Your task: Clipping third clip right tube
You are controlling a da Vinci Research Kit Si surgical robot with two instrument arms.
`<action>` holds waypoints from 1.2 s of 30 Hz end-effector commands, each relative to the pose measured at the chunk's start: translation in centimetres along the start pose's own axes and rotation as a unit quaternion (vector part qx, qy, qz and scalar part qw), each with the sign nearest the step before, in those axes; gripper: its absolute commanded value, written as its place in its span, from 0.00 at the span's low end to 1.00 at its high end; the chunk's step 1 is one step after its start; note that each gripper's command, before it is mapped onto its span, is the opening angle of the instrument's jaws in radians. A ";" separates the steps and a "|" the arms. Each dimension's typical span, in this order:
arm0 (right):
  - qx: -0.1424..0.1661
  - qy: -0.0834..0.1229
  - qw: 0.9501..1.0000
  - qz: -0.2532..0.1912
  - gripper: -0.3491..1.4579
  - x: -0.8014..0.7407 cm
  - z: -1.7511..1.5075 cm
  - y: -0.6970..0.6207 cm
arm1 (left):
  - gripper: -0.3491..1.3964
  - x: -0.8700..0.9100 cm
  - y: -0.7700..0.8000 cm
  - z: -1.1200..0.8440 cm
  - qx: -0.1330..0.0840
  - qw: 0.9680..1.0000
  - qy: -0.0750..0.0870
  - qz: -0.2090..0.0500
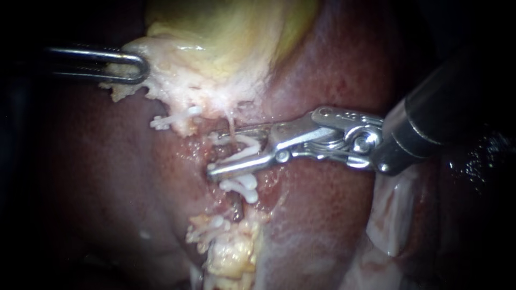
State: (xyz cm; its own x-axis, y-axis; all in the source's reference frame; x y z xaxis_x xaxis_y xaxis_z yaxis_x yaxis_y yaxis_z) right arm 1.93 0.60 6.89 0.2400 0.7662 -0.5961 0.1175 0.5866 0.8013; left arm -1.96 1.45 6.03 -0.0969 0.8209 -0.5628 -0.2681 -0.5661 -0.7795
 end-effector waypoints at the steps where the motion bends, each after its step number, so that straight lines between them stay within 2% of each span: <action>1: 0.005 0.003 1.000 0.007 0.46 0.00 0.00 -0.01 | 0.00 0.00 0.00 0.00 0.000 1.000 0.000 0.000; 6: 0.035 0.025 0.999 0.021 0.46 0.05 -0.02 -0.08 | 0.00 0.00 0.00 0.00 -0.002 1.000 0.000 0.000; 12: 0.065 0.043 0.996 0.031 0.44 0.20 -0.02 -0.25 | 0.00 0.00 0.00 0.00 -0.002 1.000 0.000 0.000; 18: 0.072 0.045 0.995 0.045 0.40 0.30 -0.04 -0.32 | 0.00 0.00 -0.01 -0.01 -0.002 1.000 0.000 0.000; 24: 0.061 0.050 0.995 0.053 0.26 0.32 -0.12 -0.31 | 0.00 0.00 -0.01 -0.01 -0.002 1.000 -0.001 0.000; 27: 0.061 0.051 0.994 0.079 0.14 0.32 -0.14 -0.31 | 0.00 0.00 -0.01 -0.01 -0.002 1.000 -0.001 0.000; 29: 0.061 0.050 0.993 0.088 0.00 0.32 -0.15 -0.31 | 0.00 0.00 -0.01 0.00 -0.002 1.000 -0.001 0.000; 31: 0.060 0.051 0.991 0.106 0.00 0.30 -0.17 -0.32 | 0.00 0.00 -0.01 0.00 -0.002 1.000 0.000 0.000; 36: 0.052 0.055 0.992 0.106 0.00 0.29 -0.20 -0.31 | 0.00 -0.01 -0.01 0.00 -0.002 1.000 0.000 0.001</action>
State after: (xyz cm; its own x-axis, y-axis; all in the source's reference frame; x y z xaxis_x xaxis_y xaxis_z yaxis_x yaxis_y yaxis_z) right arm 1.77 0.69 6.45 0.1634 0.8973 -0.4102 0.1746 0.3829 0.9071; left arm -1.96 1.45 6.05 -0.0981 0.8205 -0.5631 -0.2635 -0.5671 -0.7804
